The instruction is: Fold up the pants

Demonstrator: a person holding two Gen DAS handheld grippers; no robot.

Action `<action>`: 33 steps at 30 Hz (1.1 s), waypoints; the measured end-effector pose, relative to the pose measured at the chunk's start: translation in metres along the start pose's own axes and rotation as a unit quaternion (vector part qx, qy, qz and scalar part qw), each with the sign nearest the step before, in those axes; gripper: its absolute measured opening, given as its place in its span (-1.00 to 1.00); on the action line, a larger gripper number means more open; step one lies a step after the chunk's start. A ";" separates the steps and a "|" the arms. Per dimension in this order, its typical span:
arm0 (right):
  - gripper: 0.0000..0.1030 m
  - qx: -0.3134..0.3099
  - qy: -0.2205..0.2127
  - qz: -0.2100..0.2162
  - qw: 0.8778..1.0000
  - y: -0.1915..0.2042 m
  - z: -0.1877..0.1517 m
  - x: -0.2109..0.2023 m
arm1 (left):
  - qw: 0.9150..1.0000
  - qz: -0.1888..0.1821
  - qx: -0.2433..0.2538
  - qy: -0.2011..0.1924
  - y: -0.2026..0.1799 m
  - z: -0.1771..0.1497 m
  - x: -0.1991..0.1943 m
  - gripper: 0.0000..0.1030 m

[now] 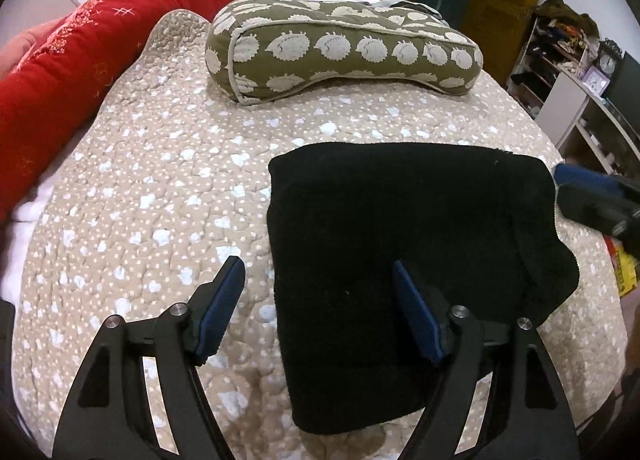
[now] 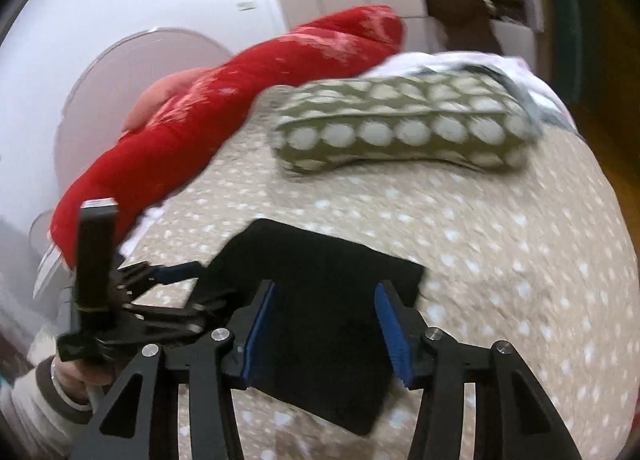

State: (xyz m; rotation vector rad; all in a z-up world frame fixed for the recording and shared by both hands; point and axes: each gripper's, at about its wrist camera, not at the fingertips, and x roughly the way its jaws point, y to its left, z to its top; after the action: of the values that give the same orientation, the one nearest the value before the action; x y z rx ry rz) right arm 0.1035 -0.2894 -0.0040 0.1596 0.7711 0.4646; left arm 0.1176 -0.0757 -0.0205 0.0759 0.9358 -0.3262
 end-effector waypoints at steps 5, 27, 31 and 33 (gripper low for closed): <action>-0.04 -0.043 0.076 -0.060 0.994 0.002 -0.014 0.045 | 1.000 -0.011 -0.006 0.002 -0.001 0.001 0.004 0.50; -0.04 -0.021 0.074 -0.089 0.993 0.045 -0.047 0.001 | 0.996 0.072 -0.022 -0.043 -0.007 -0.059 -0.056 0.50; -0.04 -0.022 0.089 -0.091 0.992 0.051 -0.054 0.002 | 0.996 0.072 -0.023 -0.038 -0.012 -0.067 -0.060 0.50; -0.04 -0.019 0.090 -0.088 0.992 0.052 -0.057 0.000 | 0.997 0.072 -0.021 -0.035 -0.014 -0.069 -0.061 0.50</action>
State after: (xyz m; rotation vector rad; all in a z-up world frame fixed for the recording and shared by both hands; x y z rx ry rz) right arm 0.0453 -0.2447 -0.0290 0.0144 0.9432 0.3279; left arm 0.0264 -0.0605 -0.0115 0.0922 0.8617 -0.1751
